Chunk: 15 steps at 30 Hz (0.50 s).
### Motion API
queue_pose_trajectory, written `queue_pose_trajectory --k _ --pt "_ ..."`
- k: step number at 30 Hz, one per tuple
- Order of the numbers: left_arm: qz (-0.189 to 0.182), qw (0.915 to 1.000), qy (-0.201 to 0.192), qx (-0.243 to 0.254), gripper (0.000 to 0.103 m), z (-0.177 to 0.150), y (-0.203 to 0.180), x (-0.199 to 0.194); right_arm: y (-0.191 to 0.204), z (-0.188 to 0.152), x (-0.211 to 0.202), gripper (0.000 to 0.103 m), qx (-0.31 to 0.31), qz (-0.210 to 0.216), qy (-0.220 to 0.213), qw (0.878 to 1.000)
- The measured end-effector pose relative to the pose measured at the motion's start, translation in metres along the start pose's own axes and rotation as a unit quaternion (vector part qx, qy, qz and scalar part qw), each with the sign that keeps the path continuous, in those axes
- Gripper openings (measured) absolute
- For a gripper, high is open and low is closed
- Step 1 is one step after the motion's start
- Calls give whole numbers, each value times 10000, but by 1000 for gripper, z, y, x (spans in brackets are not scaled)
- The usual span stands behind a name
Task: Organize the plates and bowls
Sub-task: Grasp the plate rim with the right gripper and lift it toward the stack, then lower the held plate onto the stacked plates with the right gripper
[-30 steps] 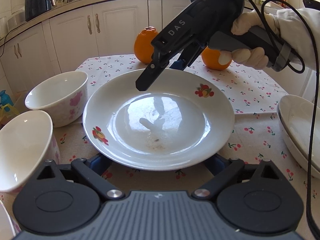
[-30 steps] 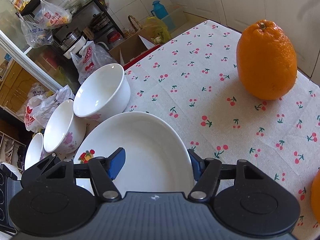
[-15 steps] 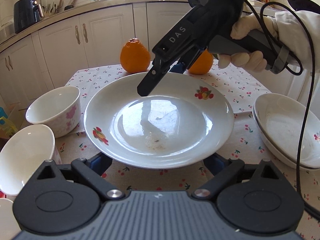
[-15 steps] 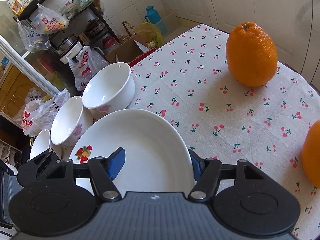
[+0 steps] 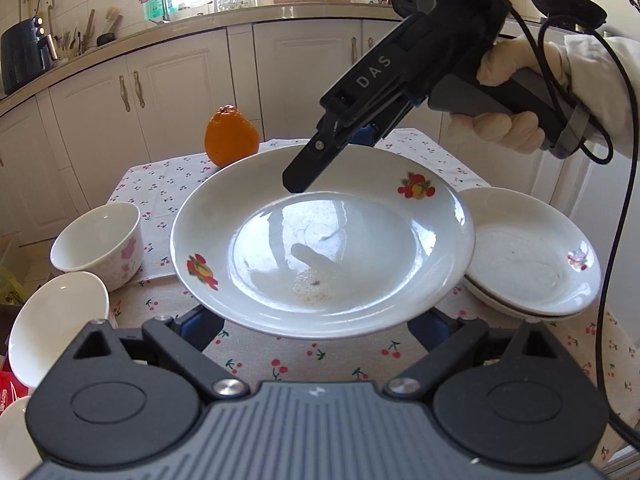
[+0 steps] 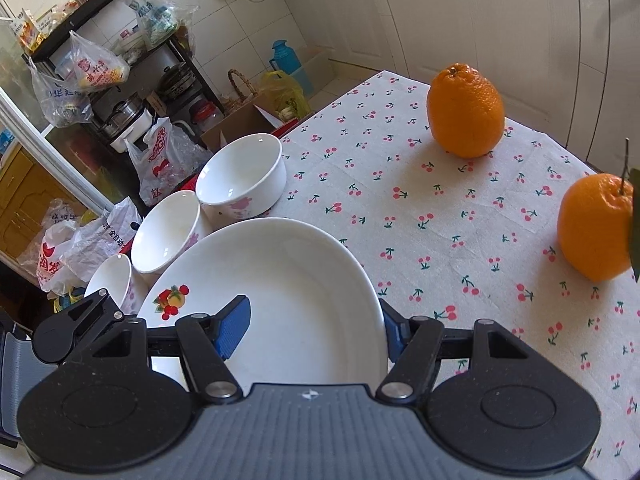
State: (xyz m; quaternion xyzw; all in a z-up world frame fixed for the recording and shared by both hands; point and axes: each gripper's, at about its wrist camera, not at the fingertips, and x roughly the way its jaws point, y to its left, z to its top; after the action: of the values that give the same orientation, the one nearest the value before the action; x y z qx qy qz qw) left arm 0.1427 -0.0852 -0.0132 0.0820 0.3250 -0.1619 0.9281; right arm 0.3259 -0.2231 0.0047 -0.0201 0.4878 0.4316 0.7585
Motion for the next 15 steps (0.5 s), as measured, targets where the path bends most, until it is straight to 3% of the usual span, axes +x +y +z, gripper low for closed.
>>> queue_pose_trajectory --k 15 --pt "-670 9962 109 550 97 -4 -41 -10 1 -71 -60 72 462 -367 -456 9972"
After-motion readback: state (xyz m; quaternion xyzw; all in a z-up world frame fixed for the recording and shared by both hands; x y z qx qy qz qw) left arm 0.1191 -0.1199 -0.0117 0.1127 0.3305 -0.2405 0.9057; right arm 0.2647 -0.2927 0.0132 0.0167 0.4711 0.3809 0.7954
